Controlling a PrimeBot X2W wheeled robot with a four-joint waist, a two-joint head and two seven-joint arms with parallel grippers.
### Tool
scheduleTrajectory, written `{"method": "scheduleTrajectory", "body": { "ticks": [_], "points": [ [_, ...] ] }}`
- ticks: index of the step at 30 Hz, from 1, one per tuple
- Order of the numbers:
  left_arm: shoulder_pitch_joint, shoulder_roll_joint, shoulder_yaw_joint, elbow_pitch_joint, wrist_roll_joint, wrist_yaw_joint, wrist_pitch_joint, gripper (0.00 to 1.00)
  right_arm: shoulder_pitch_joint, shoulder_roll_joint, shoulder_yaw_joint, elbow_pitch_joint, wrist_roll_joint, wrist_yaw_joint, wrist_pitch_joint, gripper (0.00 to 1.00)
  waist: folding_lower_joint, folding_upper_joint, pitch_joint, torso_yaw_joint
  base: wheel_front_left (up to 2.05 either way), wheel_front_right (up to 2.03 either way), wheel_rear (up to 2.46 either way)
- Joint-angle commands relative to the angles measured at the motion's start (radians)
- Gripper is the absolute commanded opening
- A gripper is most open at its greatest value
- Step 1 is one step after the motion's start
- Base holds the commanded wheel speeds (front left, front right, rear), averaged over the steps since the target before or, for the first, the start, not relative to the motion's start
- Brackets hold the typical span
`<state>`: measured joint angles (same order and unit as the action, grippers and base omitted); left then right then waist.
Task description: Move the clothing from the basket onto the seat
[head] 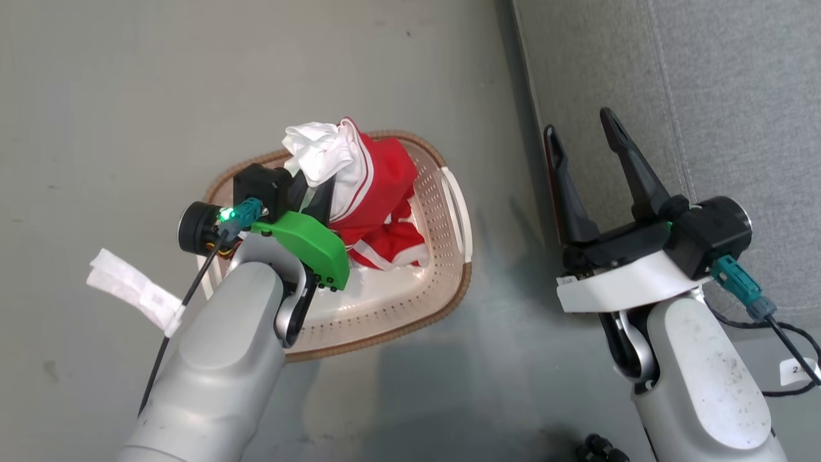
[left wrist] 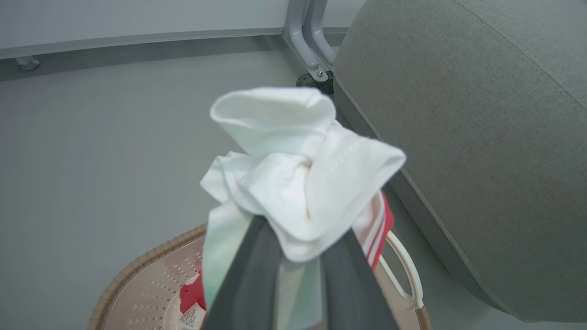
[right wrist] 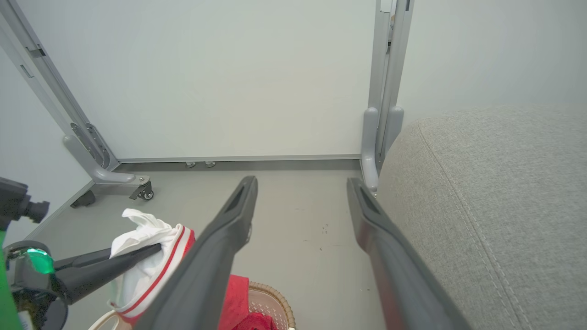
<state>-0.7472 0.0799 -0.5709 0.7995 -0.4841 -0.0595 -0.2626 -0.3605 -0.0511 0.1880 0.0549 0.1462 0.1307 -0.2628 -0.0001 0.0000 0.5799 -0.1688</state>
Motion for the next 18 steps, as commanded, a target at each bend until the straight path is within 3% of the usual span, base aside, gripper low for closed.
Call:
{"method": "scheduleTrajectory", "body": {
  "ticks": [1,18],
  "points": [
    [0.027,0.009,0.012,-0.034,0.013,0.009,-0.003,0.00,0.023,-0.007,-0.004,0.005,-0.008,0.000,-0.003,1.00,0.0001,0.0000,-0.097,0.052,0.00,0.00,0.00],
    [0.222,0.045,0.134,-0.534,0.084,0.019,-0.002,0.00,0.135,-0.010,-0.023,0.039,-0.019,0.000,-0.003,1.00,0.0001,0.0000,-0.286,0.111,0.00,0.00,0.00]
  ]
}}
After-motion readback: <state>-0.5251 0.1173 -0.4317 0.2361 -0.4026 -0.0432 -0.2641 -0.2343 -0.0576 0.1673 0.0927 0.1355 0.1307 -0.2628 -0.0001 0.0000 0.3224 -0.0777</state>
